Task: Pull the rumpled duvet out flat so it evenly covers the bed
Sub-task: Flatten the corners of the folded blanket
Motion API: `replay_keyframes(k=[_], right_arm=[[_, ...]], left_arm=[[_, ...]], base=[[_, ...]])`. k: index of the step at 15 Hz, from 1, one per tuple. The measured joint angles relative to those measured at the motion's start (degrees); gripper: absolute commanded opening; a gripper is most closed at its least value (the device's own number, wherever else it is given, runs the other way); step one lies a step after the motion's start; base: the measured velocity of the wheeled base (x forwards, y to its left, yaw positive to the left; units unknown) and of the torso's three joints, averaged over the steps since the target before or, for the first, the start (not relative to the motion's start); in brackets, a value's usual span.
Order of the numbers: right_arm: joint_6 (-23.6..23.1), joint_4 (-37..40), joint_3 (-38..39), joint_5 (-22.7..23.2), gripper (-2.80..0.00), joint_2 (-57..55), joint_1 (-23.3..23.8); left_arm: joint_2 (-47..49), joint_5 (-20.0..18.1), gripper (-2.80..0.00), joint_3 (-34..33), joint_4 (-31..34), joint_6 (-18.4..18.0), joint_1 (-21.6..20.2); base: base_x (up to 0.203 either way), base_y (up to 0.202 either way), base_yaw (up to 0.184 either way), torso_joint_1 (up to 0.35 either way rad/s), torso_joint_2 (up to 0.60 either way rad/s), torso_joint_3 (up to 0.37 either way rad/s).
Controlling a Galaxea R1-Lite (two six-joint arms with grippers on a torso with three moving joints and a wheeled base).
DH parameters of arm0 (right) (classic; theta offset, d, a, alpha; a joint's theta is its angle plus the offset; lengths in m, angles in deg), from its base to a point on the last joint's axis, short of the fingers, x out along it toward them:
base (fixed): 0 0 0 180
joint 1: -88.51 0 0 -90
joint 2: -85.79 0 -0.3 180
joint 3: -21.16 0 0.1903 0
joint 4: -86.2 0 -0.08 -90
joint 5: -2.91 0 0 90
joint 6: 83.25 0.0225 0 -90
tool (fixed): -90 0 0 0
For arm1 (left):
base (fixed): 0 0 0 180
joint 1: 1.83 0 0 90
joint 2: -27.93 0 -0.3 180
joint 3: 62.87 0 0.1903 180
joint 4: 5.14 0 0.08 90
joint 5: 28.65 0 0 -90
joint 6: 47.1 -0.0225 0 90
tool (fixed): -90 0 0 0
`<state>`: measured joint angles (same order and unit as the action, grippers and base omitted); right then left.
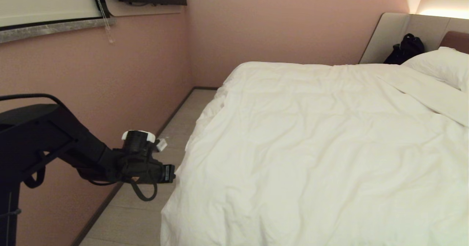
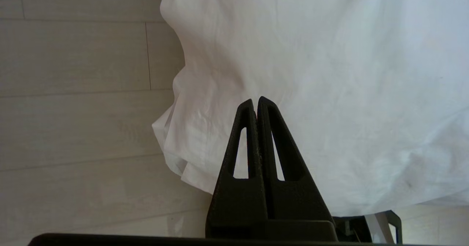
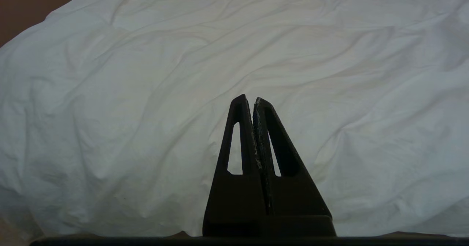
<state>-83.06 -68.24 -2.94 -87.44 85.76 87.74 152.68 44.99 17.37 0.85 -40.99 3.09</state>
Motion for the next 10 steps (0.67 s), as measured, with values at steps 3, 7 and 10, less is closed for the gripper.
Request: replay_keyframes(k=[3,7,10], right_arm=[[0.00,0.00,0.00,0.02,-2.80,0.00,0.00],[-0.02,-0.02,0.00,-0.02,-2.80,0.00,0.00],[-0.02,-0.02,0.00,-0.01,-2.80,0.00,0.00]], left_arm=[[1.40,0.05,-2.80,2.36,1.64,-1.14,0.00],[2.24,0.01,-2.80,3.18,1.09,-2.10,0.14],[2.33,-0.01,-2.80,3.65,0.98,-2.08,1.29]], base=[[0.000,0.000,0.000,0.000,0.00,0.000],[0.000,0.000,0.000,0.000,0.00,0.000],[0.000,0.000,0.000,0.000,0.00,0.000]])
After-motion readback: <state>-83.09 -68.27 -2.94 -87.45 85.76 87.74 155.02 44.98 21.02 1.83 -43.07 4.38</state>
